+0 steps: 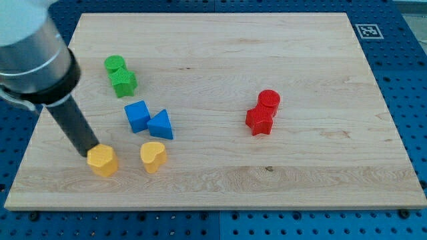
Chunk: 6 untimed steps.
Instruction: Place the yellow hexagon to the left of the yellow heart
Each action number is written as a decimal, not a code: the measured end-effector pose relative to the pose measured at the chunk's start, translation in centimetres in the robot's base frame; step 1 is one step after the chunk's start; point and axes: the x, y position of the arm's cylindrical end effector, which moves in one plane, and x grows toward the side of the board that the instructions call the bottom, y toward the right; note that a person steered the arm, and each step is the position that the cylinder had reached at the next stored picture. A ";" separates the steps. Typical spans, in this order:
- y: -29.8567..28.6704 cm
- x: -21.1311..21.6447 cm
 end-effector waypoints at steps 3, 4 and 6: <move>0.5 4.6; 2.5 4.2; 3.6 3.6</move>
